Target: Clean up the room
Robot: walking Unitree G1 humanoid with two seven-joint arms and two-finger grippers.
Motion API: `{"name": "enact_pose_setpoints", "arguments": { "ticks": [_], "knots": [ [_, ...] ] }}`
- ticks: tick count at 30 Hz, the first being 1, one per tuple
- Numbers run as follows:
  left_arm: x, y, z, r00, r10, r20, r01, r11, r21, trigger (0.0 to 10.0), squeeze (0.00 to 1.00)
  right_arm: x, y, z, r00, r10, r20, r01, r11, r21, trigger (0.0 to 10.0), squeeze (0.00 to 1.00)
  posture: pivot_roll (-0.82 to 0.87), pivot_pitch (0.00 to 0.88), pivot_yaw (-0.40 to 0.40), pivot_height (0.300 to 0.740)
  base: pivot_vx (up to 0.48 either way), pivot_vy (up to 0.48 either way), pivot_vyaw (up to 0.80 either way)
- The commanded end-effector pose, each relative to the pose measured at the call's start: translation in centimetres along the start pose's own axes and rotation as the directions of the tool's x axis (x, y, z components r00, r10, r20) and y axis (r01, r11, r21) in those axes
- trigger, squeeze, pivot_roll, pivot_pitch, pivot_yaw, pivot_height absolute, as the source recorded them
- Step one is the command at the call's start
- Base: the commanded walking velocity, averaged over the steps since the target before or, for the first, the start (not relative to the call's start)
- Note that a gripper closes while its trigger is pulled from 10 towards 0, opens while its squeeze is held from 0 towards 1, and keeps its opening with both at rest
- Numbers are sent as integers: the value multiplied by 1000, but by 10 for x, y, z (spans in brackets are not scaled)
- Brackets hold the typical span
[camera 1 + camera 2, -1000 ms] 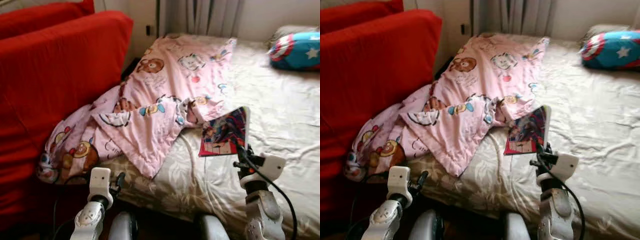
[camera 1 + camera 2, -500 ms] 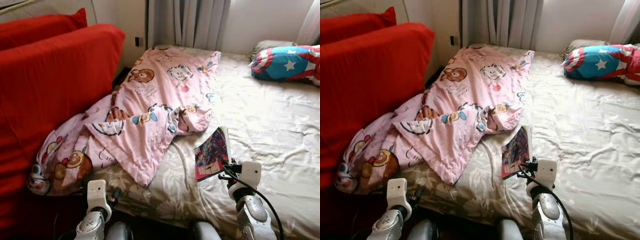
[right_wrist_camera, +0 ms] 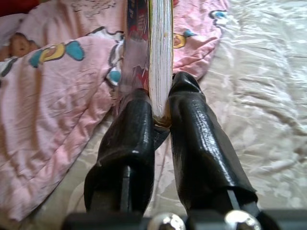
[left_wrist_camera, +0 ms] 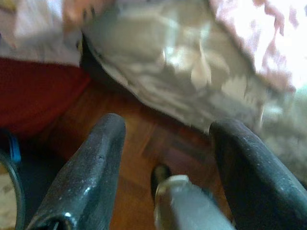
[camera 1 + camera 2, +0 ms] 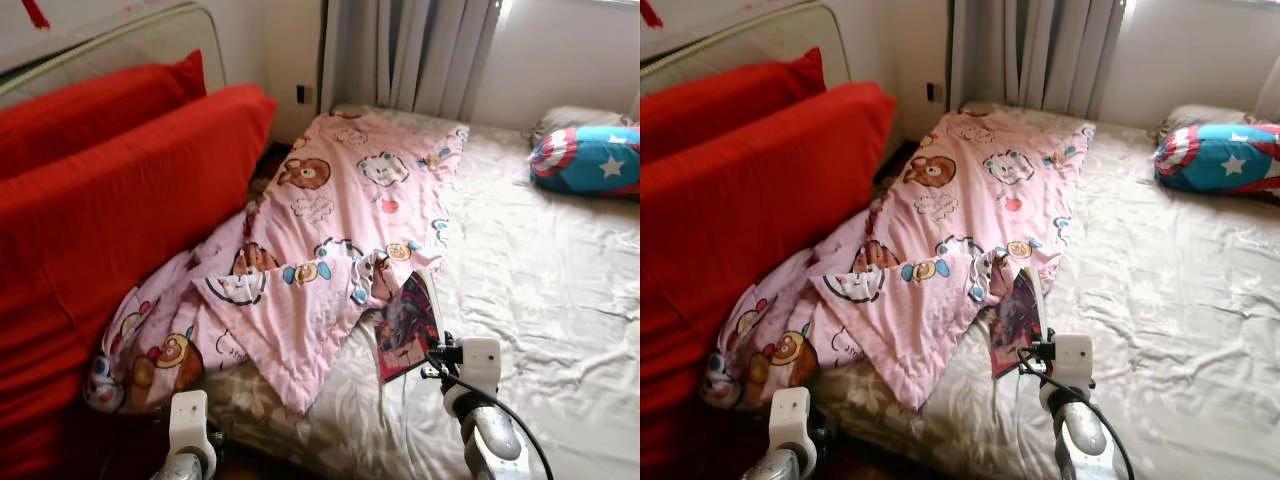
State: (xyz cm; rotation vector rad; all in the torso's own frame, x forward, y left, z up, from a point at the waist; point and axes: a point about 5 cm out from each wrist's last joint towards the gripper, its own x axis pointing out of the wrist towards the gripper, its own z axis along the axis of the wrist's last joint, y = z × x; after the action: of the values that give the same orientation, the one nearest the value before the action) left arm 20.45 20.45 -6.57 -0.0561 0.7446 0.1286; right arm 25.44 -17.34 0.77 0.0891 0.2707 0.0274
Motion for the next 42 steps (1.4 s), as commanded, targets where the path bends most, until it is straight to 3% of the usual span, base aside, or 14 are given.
{"name": "enact_pose_setpoints", "arguments": {
  "ticks": [1, 19, 25, 29, 42],
  "knots": [
    [-3, -1, -11, 999, 13, -44, -13, 1000, -1, 10000, 0, -1, -5, 2, 998, -56, 28, 56, 998, -1, 10000, 0, -67, 0, -57, 740, 0, 0, 0],
    [-5, -3, -19, 997, 7, -79, -4, 999, 35, 10000, 0, -4, -9, -9, 990, -138, -12, 138, 990, 8, 10000, 0, -79, 0, -53, 740, 0, 0, -569],
    [-3, -7, -15, 998, -7, -66, 15, 994, 113, 10000, 0, -5, -9, -10, 988, -152, -13, 152, 988, 16, 10000, 0, -77, 0, -53, 740, 0, -240, -722],
    [-3, -9, -16, 998, -9, -60, 14, 997, 72, 10000, 0, -3, -8, -10, 988, -152, -15, 152, 988, 19, 10000, 0, -76, 0, -54, 740, 0, -240, -722],
    [-4, -6, -16, 998, 0, -60, 4, 997, 73, 10000, 0, -3, -5, -9, 989, -149, -14, 150, 988, 21, 10000, 0, -70, 0, -62, 740, 0, 0, -722]
  ]
}}
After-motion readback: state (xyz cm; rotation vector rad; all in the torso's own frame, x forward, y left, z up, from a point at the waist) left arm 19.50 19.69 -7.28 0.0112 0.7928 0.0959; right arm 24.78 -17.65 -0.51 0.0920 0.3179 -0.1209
